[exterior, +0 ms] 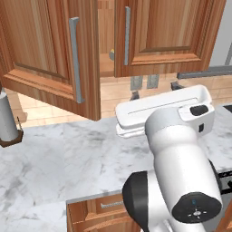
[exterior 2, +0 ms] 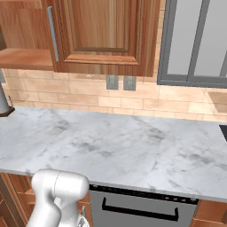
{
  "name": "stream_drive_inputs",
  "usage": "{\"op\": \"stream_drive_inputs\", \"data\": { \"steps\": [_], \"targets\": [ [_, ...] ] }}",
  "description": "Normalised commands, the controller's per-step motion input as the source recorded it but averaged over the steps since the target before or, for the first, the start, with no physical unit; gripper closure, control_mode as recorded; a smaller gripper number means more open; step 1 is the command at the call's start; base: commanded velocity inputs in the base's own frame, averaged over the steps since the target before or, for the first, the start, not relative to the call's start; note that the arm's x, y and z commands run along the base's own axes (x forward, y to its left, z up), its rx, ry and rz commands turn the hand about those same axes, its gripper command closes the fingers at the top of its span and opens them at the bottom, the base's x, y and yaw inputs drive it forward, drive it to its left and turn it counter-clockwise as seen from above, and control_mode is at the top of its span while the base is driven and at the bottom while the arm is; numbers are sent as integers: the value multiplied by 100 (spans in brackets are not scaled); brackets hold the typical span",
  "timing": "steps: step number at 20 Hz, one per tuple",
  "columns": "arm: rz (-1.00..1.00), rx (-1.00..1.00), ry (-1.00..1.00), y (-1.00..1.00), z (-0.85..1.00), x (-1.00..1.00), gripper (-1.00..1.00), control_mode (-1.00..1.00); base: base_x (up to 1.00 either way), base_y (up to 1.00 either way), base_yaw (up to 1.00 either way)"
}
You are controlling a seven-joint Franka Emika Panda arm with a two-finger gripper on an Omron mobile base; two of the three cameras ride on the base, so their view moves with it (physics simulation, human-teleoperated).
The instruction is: Pick up the dish brush and dish brush from the sink, and place them back in the cabinet, and close the cabinet doors.
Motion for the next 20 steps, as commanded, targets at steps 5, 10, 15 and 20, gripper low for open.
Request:
{"op": "stream_drive_inputs", "data": {
  "steps": [5,10,15,20],
  "targets": [
    [16,0,0,24,0,-39,-100,-100,0,0,0],
    [14,0,0,29,0,-30,-100,-100,0,0,0],
    [7,0,0,33,0,-9,-100,-100,0,0,0],
    [5,0,0,31,0,-2,-100,-100,0,0,0]
  ]
}}
